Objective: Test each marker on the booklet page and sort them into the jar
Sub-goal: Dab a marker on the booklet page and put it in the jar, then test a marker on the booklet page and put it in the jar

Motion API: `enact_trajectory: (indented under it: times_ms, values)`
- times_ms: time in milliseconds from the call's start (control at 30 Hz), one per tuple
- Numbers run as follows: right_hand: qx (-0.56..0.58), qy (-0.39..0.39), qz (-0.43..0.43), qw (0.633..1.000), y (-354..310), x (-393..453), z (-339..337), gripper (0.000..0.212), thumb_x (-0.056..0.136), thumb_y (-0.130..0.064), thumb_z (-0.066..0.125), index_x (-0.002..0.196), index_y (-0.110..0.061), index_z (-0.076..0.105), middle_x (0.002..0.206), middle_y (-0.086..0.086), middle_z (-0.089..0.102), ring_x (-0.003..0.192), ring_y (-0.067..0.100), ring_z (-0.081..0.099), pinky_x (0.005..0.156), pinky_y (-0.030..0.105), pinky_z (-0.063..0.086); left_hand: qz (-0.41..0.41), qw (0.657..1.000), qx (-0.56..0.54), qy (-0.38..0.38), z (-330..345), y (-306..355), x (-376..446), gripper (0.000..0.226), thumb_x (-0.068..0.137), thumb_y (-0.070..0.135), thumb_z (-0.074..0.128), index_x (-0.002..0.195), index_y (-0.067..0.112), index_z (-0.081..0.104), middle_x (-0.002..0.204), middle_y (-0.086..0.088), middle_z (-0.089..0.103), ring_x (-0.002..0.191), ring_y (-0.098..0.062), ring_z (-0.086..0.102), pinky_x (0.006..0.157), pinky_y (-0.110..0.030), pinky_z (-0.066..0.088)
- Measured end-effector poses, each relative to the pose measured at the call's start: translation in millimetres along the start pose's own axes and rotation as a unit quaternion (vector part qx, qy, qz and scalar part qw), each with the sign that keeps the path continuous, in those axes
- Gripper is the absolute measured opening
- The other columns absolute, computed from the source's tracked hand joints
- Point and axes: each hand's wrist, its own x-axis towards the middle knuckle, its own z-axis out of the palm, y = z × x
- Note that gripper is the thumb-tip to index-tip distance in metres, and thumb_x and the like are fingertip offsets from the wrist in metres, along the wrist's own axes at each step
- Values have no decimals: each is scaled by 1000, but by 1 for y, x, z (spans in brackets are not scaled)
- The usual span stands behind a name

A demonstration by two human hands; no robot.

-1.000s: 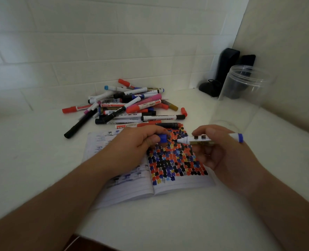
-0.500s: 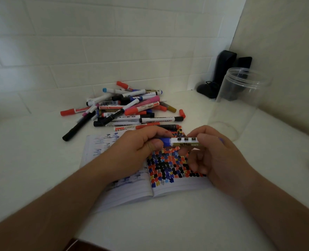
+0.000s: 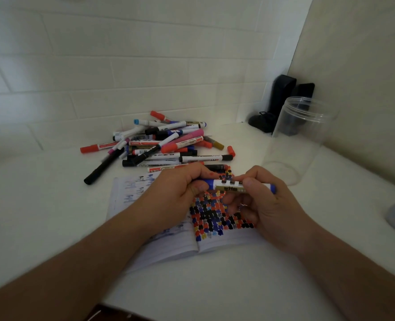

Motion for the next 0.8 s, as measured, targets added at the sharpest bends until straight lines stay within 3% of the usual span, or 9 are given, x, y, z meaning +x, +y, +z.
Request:
enact_trajectory:
  times_ms: [100,167,300,367,467,567,633,733,800]
  values:
    - [12,0,28,1000,-1,1,-2,31,109,-19,46,82,-24,63,86,19,74,70,28,65,55,30,32,0,1000,13,-3,3,-2,2,30,103,11,56,114,37,65,87,23,62,84,4,59,68,-8,42]
    - [13,1,44,999,-4,2,-6,24,107,-21,50,87,-20,64,85,18,72,68,28,63,59,34,34,-5,1000,14,-11,4,-3,4,27,104,16,56,114,39,65,92,21,65,87,0,60,70,-12,45]
    - [-108,46,16,993,-23,-2,-13,14,104,-18,55,102,-12,68,78,9,71,69,24,64,59,32,48,33,997,65,-28,-1,-5,7,31,102,27,60,129,40,66,122,22,67,111,2,58,95,-24,45]
    - [-222,80,-43,971,-44,-5,-24,11,100,-23,61,100,-23,72,80,2,72,72,15,66,64,23,54,48,990,131,21,-9,-17,9,32,101,34,61,133,38,64,134,23,61,122,-1,50,106,-32,37]
    - [-201,174,-158,951,-90,-6,-50,13,96,-18,69,97,-29,75,82,-1,75,76,11,71,68,21,57,-26,973,184,135,-25,-43,10,23,98,34,64,120,38,69,120,16,67,116,-11,54,104,-41,42]
    - [-207,294,-273,892,-138,-1,-82,21,95,-17,73,114,-20,65,88,1,75,72,15,72,63,22,56,-84,959,228,147,-24,-54,12,18,95,32,67,111,37,71,112,10,65,111,-18,53,99,-42,45]
    - [-248,335,-305,856,-154,7,-101,36,95,-23,74,121,-26,49,95,-2,73,68,18,70,58,23,53,-94,957,243,130,-21,-53,14,18,94,34,66,111,36,71,109,8,65,107,-18,54,95,-42,48]
    - [-373,364,-252,815,-151,20,-118,45,93,-29,75,121,-30,40,99,-10,72,70,24,66,66,37,54,-99,952,268,109,-19,-52,14,22,94,39,63,116,39,68,110,9,64,104,-16,56,92,-41,50]
    - [-486,334,-209,780,-137,30,-123,42,94,-32,72,120,-28,39,105,-7,72,72,27,62,73,41,51,-103,951,274,97,-18,-52,14,29,97,41,59,125,38,64,115,8,65,105,-16,56,94,-40,50]
